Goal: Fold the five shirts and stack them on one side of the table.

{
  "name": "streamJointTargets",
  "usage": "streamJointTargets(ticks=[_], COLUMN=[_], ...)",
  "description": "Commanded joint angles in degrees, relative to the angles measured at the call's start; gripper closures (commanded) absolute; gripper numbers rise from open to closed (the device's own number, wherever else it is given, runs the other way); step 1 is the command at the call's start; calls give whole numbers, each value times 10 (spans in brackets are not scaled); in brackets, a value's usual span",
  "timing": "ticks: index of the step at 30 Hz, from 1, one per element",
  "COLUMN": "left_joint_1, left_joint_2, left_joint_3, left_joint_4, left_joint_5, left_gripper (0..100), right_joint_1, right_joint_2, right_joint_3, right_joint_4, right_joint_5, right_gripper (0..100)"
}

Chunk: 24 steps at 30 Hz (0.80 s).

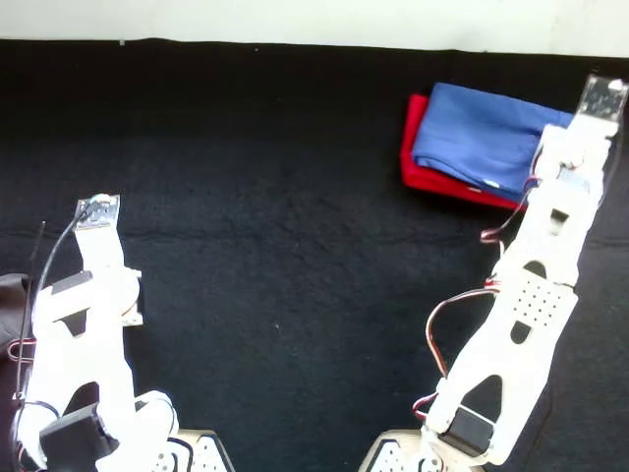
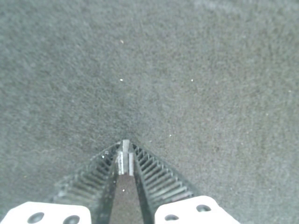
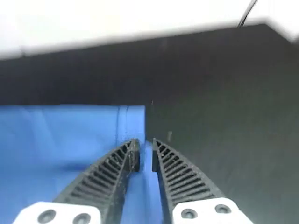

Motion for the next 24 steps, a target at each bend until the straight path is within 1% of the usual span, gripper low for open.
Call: streamJointTargets(ticks=[1,4,6,10,13,18,21,24], left_joint_1=[2,2,2,2,2,2,2,2], left_joint_2=[3,3,3,3,3,3,3,3], left_joint_3=[1,1,1,1,1,1,1,1], left_joint_4=[-11,-11,-11,-11,-11,-11,-11,-11], left_joint_5=[-3,-3,-3,-3,-3,-3,-3,-3], left_gripper=[988,988,988,988,988,988,988,989], right_joint_1=[3,-4,-20,-70,-113,-201,-248,-269], right_joint_2=[-44,-68,-87,-120,-135,-138,-133,-114], right_joint_3=[-112,-177,-204,-218,-218,-221,-215,-219], right_joint_4=[40,98,154,298,383,537,598,625], right_joint_5=[-8,-59,-75,-74,-74,-73,-73,-73], right_gripper=[943,943,943,943,943,943,943,943])
